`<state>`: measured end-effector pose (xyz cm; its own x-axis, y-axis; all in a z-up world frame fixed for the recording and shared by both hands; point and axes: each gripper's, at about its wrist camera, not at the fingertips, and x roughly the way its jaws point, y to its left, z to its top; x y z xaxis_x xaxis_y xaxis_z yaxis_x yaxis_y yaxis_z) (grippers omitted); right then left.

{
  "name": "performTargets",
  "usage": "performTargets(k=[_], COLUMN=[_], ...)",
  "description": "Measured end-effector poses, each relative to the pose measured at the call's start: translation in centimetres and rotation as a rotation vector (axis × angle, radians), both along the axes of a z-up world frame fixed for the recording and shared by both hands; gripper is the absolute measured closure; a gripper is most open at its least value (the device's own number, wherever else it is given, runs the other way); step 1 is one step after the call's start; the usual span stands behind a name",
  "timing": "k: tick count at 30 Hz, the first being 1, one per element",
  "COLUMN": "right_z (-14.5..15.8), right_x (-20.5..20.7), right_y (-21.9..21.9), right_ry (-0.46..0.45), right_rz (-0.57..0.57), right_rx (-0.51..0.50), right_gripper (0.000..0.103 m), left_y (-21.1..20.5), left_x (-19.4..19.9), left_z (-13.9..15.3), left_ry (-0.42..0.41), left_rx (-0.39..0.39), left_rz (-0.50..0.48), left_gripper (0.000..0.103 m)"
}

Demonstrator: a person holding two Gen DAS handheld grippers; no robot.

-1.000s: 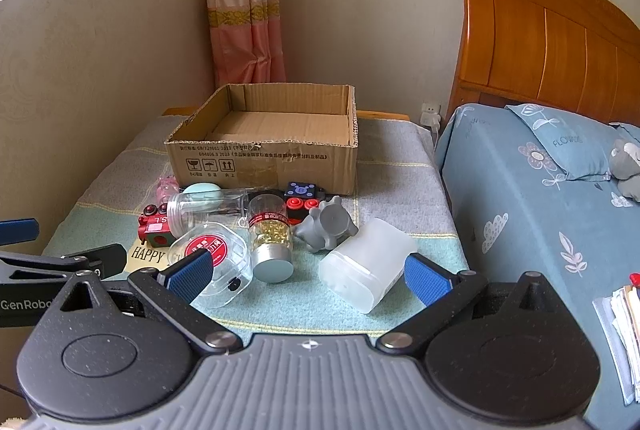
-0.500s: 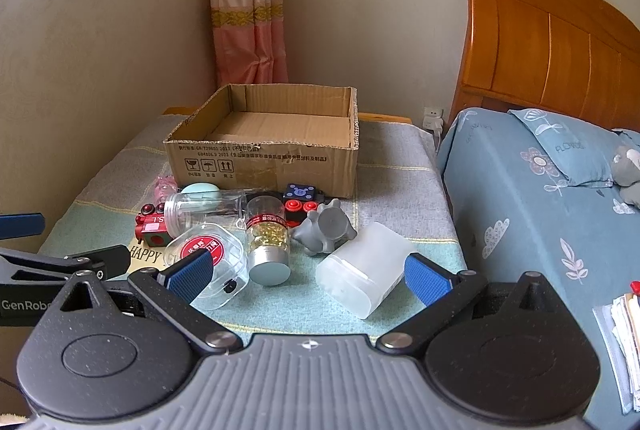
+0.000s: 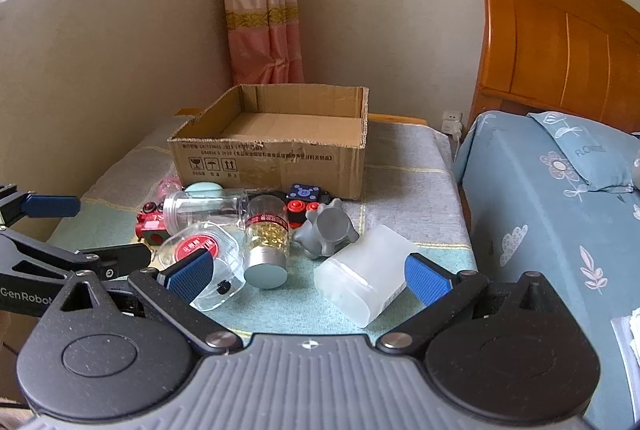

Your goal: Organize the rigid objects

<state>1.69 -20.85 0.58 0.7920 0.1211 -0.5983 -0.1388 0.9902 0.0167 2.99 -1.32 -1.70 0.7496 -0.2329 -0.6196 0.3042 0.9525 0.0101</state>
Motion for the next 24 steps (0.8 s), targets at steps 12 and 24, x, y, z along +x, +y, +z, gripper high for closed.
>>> performTargets(k=[12,24], right_z=[-3.4,-6.8], right_x=[3.5,11.3], right_y=[-2.8,-5.6], right_ry=[0.016,0.135], right_rz=[0.153,0.296], right_rx=[-0.099,-0.03], right_gripper=[0.0,0.0], left_y=[-0.4,-0.3], left_x=[3.4,4.2], left_z=[-2.8,-4.2], left_ry=[0.113,0.159], left_rx=[-0.009,0.013], left_rz=[-0.041,-0.055], left_gripper=[0.001,0.001])
